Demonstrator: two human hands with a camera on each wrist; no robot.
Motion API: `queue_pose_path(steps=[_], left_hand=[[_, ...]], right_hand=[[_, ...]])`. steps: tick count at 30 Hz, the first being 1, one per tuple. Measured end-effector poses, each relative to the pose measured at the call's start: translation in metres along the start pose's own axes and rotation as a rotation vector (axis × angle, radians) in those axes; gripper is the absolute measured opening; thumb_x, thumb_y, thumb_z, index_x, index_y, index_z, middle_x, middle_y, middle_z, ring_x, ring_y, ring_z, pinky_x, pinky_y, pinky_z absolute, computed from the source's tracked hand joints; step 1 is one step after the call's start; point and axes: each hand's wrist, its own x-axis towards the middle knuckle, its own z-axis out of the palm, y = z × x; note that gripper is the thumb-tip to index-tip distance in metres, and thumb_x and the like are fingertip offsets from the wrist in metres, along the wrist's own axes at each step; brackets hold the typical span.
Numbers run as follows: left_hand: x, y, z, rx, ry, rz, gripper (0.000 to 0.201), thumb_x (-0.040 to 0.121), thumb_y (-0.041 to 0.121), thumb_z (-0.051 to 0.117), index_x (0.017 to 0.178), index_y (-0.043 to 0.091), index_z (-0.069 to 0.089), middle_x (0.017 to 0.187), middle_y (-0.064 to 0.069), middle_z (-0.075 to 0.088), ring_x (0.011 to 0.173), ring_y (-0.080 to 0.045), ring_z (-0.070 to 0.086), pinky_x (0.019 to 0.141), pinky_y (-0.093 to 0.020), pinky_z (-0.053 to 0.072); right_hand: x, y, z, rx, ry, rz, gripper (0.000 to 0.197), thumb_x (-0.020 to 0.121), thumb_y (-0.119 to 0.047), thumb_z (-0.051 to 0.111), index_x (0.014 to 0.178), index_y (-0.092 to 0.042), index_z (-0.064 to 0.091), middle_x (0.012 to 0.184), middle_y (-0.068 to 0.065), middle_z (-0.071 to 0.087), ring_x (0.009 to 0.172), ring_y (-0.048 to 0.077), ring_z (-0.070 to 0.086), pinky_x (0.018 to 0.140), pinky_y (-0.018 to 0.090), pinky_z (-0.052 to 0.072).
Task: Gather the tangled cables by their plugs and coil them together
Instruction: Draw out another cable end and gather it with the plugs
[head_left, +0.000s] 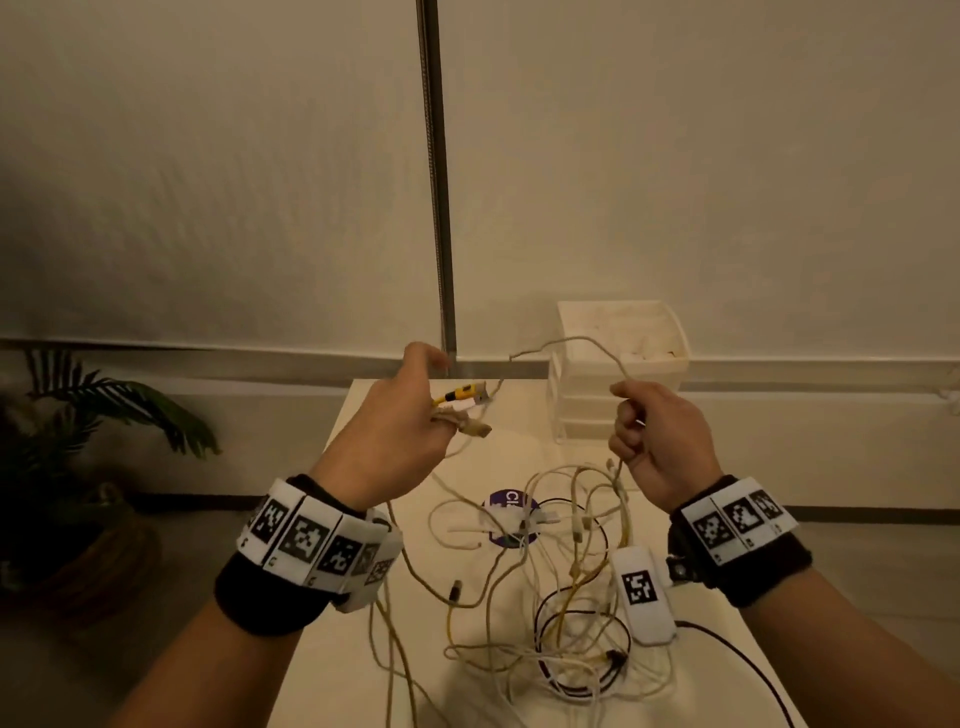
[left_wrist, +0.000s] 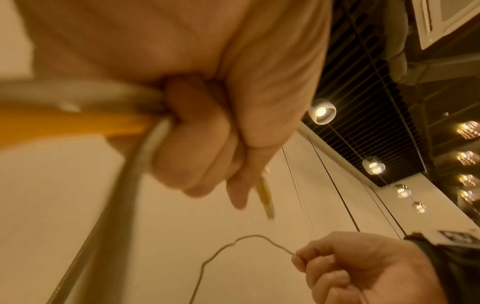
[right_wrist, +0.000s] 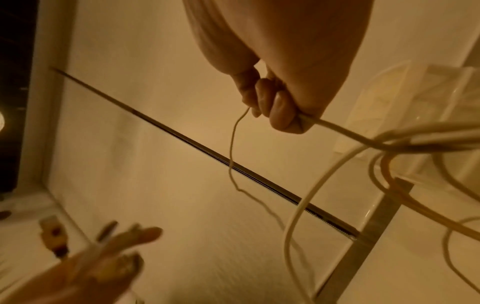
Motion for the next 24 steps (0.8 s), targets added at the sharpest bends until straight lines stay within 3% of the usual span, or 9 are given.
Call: queue_pose_path(steps=[2,4,6,8,10,14,16,19,24], left_hand=[[-0.001,0.004,0.0,-0.189,0.174,0.084,0.019,0.092,0.018,0.065,0.1,0.02,0.048,0.071,0.008,0.059,0.057,-0.004,0.054,0.049,-0.016,0.04],[0.0,0.01,0.001,-0.348,0.21,0.161,0.022,0.088,0.012,0.07,0.081,0.014,0.05,0.064,0.01,0.054,0.056,0.0,0.051,0.053,-0.014,0.04],[-0.002,0.017,0.006,-0.409,0.078,0.217,0.018,0.084,0.007,0.073,0.084,0.012,0.056,0.073,0.01,0.064,0.068,-0.002,0.063,0.061,-0.02,0.051],[-0.001,0.018,0.015,-0.265,-0.043,0.281,0.028,0.085,0.008,0.072,0.109,0.018,0.062,0.095,0.009,0.069,0.078,-0.005,0.066,0.068,-0.021,0.054],[0.001,0.017,0.028,-0.08,-0.118,0.291,0.042,0.087,0.008,0.066,0.125,0.025,0.06,0.1,0.005,0.07,0.078,-0.007,0.064,0.07,-0.021,0.052],[0.005,0.013,0.043,0.091,-0.125,0.234,0.018,0.09,0.009,0.056,0.094,0.022,0.067,0.08,0.004,0.066,0.077,-0.019,0.057,0.068,-0.035,0.048],[0.005,0.012,0.044,0.037,-0.047,0.253,0.018,0.089,0.006,0.056,0.081,0.02,0.064,0.068,0.006,0.06,0.068,-0.015,0.054,0.06,-0.028,0.04],[0.008,0.019,0.034,-0.054,0.14,0.267,0.021,0.088,-0.001,0.056,0.077,0.015,0.064,0.063,0.01,0.058,0.056,-0.005,0.05,0.051,-0.013,0.031],[0.018,0.025,-0.011,-0.194,0.509,0.261,0.02,0.094,0.001,0.052,0.082,0.013,0.063,0.07,0.014,0.058,0.06,-0.009,0.051,0.051,-0.02,0.038]], right_hand=[[-0.005,0.005,0.001,-0.163,-0.095,0.02,0.009,0.09,-0.007,0.056,0.084,-0.005,0.062,0.057,0.005,0.043,0.042,0.013,0.031,0.042,0.025,0.024],[-0.015,0.011,0.004,-0.321,-0.229,0.018,0.011,0.091,-0.007,0.059,0.083,-0.003,0.066,0.057,0.005,0.046,0.045,0.013,0.035,0.045,0.026,0.028],[-0.025,0.014,0.009,-0.395,-0.366,0.0,0.012,0.091,-0.007,0.06,0.084,-0.002,0.069,0.058,0.004,0.048,0.048,0.012,0.038,0.048,0.025,0.031],[-0.033,0.014,0.016,-0.414,-0.478,-0.019,0.012,0.09,-0.005,0.06,0.084,0.0,0.069,0.061,0.007,0.049,0.05,0.012,0.038,0.05,0.025,0.03],[-0.04,0.01,0.021,-0.414,-0.528,-0.049,0.012,0.091,-0.002,0.057,0.084,0.0,0.067,0.068,0.014,0.05,0.051,0.011,0.038,0.05,0.025,0.03],[-0.041,0.006,0.018,-0.402,-0.535,-0.112,0.016,0.093,0.0,0.054,0.087,-0.001,0.069,0.073,0.018,0.051,0.053,0.013,0.039,0.051,0.024,0.032],[-0.042,0.011,0.014,-0.398,-0.551,-0.121,0.018,0.094,-0.003,0.053,0.089,-0.003,0.07,0.068,0.013,0.054,0.055,0.015,0.043,0.053,0.025,0.037],[-0.046,0.031,0.012,-0.507,-0.606,-0.152,0.018,0.097,-0.009,0.052,0.09,-0.006,0.068,0.068,0.008,0.06,0.061,0.019,0.054,0.057,0.025,0.047],[-0.034,0.081,-0.015,-0.88,-0.63,-0.215,0.017,0.098,-0.012,0.049,0.088,-0.008,0.062,0.07,0.004,0.065,0.066,0.011,0.063,0.069,0.025,0.052]])
